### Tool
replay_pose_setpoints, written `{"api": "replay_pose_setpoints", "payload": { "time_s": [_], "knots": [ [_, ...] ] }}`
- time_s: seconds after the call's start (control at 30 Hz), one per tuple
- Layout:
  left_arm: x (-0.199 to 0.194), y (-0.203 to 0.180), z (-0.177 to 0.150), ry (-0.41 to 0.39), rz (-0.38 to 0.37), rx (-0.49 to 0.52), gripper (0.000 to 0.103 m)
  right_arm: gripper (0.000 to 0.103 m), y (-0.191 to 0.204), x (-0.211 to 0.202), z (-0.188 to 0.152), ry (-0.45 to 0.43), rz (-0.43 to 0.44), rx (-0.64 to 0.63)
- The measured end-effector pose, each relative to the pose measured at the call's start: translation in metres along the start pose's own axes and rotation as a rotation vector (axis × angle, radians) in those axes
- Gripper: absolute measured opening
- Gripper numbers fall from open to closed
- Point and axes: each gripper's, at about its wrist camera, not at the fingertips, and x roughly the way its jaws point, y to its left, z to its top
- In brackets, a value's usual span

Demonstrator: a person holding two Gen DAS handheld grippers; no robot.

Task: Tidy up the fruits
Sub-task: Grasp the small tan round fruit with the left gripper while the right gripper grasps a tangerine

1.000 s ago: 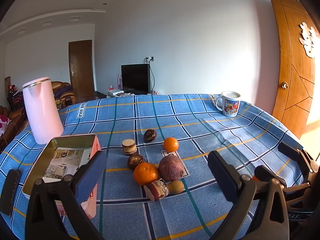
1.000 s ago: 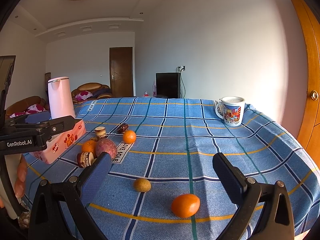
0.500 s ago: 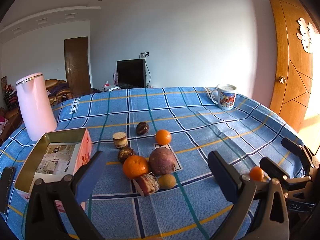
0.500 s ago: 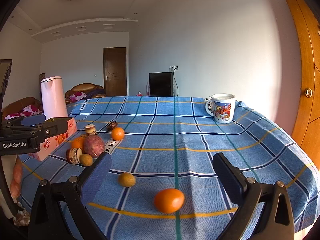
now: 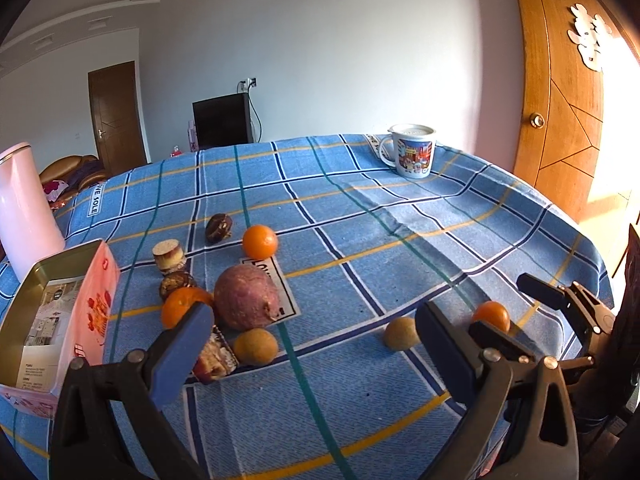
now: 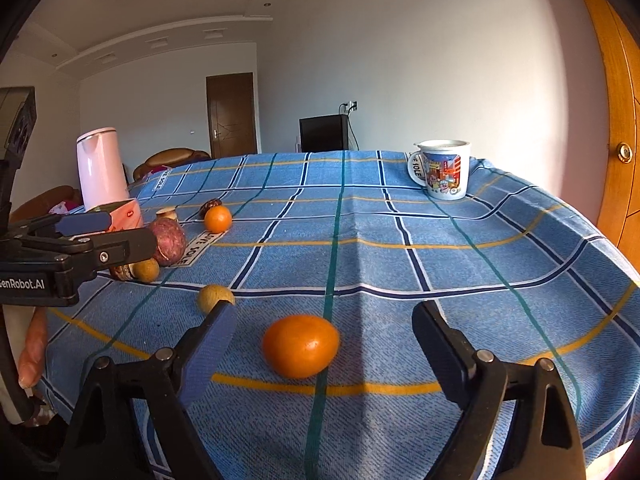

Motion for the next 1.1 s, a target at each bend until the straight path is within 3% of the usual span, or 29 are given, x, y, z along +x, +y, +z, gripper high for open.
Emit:
{"api": "replay_pose_setpoints", "payload": {
  "time_s": [0.03, 0.2, 0.33, 0.4, 0.63, 0.73, 0.83, 0.97, 1.1],
  "knots": [
    [0.002, -0.002, -0.001, 0.005, -0.003, 0.003, 0.103, 0.085, 0.0, 0.004, -0.001, 0.01, 0.003, 0.0],
    [0.013, -0.012, -0.003, 0.047, -0.04, 0.025, 0.102, 0.041, -0.002, 0.016, -0.007, 0.073, 0.066, 0.0],
    [0.022, -0.02, -0.003, 0.084, -0.073, 0.041, 0.094, 0.041, -0.01, 0.008, -0.008, 0.042, 0.074, 0.027],
    [0.029, -0.025, -0.003, 0.106, -0.094, 0.044, 0.086, 0.041, -0.017, 0.006, -0.008, 0.029, 0.061, 0.039],
    [0.047, -0.04, -0.003, 0.192, -0.157, 0.05, 0.08, 0.041, -0.036, -0.002, -0.01, 0.002, 0.051, 0.095],
    [0.055, -0.042, -0.007, 0.25, -0.186, 0.043, 0.061, 0.041, -0.036, -0.003, -0.009, -0.008, 0.061, 0.101],
    [0.052, -0.046, -0.008, 0.237, -0.157, 0.069, 0.053, 0.042, -0.033, -0.006, -0.009, -0.02, 0.071, 0.099],
    [0.049, -0.041, -0.008, 0.228, -0.145, 0.064, 0.029, 0.042, -0.03, -0.008, -0.007, -0.034, 0.081, 0.096],
    [0.044, -0.035, -0.009, 0.203, -0.135, 0.061, 0.029, 0.042, -0.026, -0.008, -0.005, -0.041, 0.086, 0.093]
  ]
}}
